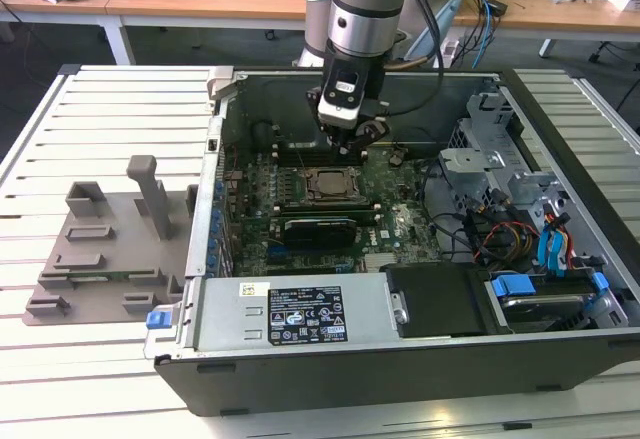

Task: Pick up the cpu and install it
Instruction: 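Install the first cpu locking lever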

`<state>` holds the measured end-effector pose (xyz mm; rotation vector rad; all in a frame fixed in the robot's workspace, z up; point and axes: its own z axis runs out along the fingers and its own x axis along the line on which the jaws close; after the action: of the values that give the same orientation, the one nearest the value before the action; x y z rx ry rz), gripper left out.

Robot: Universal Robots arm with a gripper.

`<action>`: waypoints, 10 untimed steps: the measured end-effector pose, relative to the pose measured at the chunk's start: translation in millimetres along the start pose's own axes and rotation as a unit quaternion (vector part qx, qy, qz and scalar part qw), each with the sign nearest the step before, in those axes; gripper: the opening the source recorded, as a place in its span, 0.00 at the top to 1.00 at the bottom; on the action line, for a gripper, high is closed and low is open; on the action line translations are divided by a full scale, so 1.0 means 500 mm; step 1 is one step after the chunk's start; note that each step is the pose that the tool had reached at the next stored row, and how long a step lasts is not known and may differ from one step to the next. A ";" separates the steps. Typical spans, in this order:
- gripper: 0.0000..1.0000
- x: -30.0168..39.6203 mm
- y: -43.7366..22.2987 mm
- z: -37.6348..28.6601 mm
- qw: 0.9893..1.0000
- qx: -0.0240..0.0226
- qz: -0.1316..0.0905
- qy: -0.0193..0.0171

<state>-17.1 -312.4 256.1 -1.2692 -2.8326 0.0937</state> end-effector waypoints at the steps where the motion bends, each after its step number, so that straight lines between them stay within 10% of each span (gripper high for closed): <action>1: 0.89 0.000 0.000 0.000 1.000 0.000 -0.005 0.000; 10: 0.89 0.000 0.000 0.000 0.999 0.000 -0.047 -0.003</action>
<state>-17.1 -312.5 256.1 -1.1341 -2.8923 0.0963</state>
